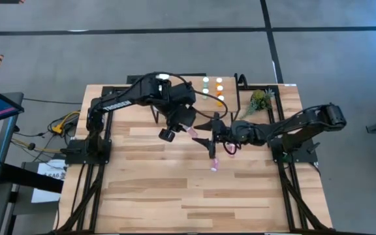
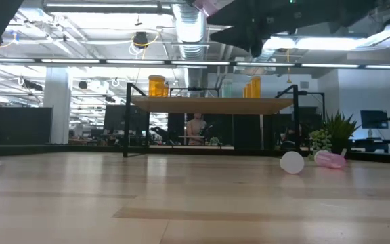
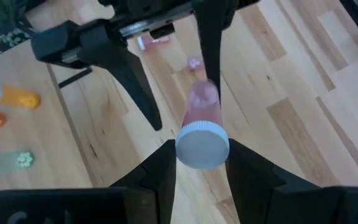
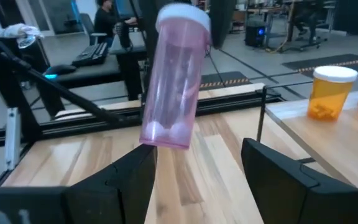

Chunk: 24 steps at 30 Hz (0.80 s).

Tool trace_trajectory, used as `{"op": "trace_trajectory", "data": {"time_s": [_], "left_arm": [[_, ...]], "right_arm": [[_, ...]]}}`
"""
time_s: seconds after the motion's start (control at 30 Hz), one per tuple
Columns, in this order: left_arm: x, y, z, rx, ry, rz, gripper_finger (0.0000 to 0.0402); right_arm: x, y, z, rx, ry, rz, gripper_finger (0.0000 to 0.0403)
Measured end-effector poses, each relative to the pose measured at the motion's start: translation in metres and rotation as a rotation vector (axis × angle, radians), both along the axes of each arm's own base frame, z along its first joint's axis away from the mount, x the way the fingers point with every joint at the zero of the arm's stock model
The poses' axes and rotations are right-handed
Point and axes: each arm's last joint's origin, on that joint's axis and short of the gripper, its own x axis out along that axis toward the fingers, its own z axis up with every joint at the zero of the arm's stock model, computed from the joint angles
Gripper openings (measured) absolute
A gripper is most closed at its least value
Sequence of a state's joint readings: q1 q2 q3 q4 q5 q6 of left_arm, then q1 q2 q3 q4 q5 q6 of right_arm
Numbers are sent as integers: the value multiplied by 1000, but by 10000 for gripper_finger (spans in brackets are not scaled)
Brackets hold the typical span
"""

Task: Pick and place medicine bottles onto shelf by color
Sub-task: Put the bottom right pink pill bottle on the shelf

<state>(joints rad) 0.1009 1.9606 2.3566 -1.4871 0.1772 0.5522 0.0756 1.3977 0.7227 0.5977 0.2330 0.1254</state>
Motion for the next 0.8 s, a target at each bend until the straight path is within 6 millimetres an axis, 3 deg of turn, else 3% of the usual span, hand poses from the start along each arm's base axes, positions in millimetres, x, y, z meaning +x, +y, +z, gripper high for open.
{"op": "trace_trajectory", "data": {"time_s": [0.53,0.8], "left_arm": [[1,0,-1,-5,0,9,110],[1,0,-1,-8,-1,7,110]], "right_arm": [[-1,2,7,34,-48,76,255],[-1,2,7,32,-49,77,180]]}}
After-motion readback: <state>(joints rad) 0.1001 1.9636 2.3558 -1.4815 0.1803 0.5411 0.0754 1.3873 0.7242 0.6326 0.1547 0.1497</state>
